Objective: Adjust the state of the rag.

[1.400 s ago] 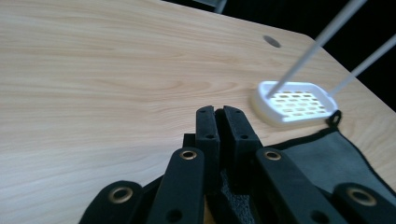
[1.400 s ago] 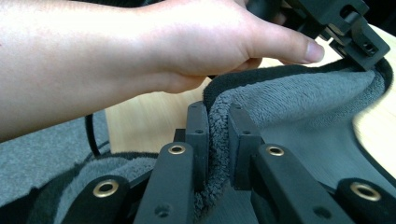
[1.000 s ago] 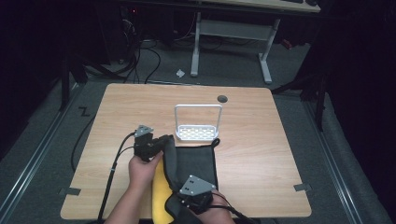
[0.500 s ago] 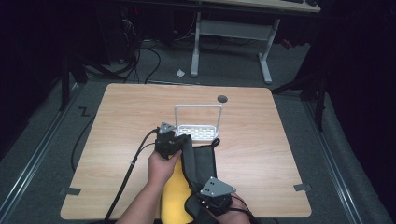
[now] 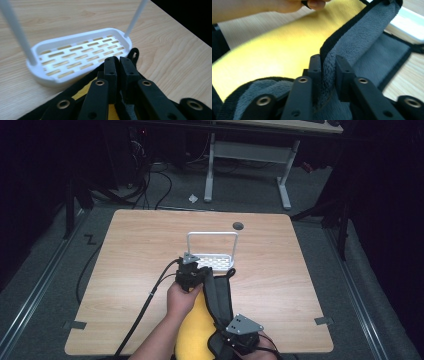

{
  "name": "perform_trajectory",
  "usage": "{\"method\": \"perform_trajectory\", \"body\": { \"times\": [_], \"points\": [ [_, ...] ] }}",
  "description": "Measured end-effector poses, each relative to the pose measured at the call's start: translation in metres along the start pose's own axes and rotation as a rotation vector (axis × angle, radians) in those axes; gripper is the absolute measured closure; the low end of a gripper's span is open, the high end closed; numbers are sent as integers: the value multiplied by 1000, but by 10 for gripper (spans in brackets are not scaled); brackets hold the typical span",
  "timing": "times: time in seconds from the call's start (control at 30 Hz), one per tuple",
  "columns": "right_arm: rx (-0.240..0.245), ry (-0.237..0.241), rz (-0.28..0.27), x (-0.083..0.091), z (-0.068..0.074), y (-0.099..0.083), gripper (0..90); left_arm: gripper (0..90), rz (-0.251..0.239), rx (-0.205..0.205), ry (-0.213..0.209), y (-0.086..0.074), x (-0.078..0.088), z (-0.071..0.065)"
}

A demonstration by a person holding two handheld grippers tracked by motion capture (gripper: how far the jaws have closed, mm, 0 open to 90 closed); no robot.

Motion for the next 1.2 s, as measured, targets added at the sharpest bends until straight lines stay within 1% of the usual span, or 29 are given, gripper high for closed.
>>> {"method": "perform_trajectory", "body": {
  "times": [0.03, 0.07, 0.1, 0.13, 0.17, 0.2, 0.27, 0.3, 0.33, 0.4, 0.47, 0.67, 0.73, 0.8, 0.83, 0.87, 0.97, 1.07, 1.1, 1.13, 1.17, 1.2],
  "points": [
    [-17, 2, -2, 4, -3, -4, 716, 830, 3, -4, -9, 0, -3, -3],
    [-17, 2, -2, 4, -3, -4, 716, 830, 5, -9, -22, 0, -6, -7],
    [-25, 2, -12, 7, -5, -5, 669, 808, 12, -13, -53, 0, -11, -12],
    [-38, -8, -25, 10, -8, -6, 635, 739, 21, -12, -76, 0, -14, -15],
    [-45, -11, -32, 11, -10, -6, 630, 692, 28, -18, -86, -1, -18, -19],
    [-55, -13, -44, 13, -13, -6, 621, 649, 30, -27, -83, -1, -20, -23],
    [-73, -32, -61, 15, -19, -5, 603, 575, 15, -28, -113, -2, -22, -28],
    [-81, -37, -63, 15, -21, -5, 603, 541, 13, -28, -119, -1, -21, -29],
    [-100, -39, -66, 16, -26, -6, 604, 516, 9, -34, -122, -1, -19, -31],
    [-107, -36, -61, 15, -29, -7, 607, 510, 8, -40, -116, -2, -17, -30],
    [-107, -35, -58, 14, -29, -7, 607, 511, 6, -40, -106, -4, -13, -27],
    [-96, -30, -38, 8, -28, -8, 610, 518, 0, -39, -71, -19, 12, -6],
    [-90, -30, -28, 5, -27, -9, 609, 527, 9, -41, -49, -30, 26, 5],
    [-88, -31, -26, 5, -27, -10, 609, 527, 17, -44, -35, -39, 36, 12],
    [-92, -31, -21, 3, -27, -10, 610, 531, 25, -49, -20, -52, 48, 18],
    [-92, -31, -21, 3, -27, -10, 610, 532, 25, -49, -20, -52, 48, 18],
    [-86, -30, -16, 0, -28, -10, 609, 532, 45, -39, -15, -71, 61, 26],
    [-98, -35, -9, -6, -34, -7, 608, 533, 51, -29, -20, -85, 68, 31],
    [-111, -44, -2, -13, -41, -2, 609, 538, 60, -33, -12, -88, 67, 31],
    [-111, -44, -2, -13, -41, -2, 609, 538, 71, -43, -6, -89, 66, 32],
    [-110, -46, -1, -16, -45, 1, 609, 542, 89, -55, 5, -90, 63, 33],
    [-124, -50, 4, -21, -51, 5, 613, 573, 92, -58, 17, -89, 62, 34]
  ]
}}
Point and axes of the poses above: each handheld gripper's, and its own axes: x roughly backward along the jaws, y roughly out of its top, z roughly to its left, the point moved 4 cm from there along -x, roughly forward along the jaws, and after that the axes turned 6 degrees about z, right-handed, at the moved point
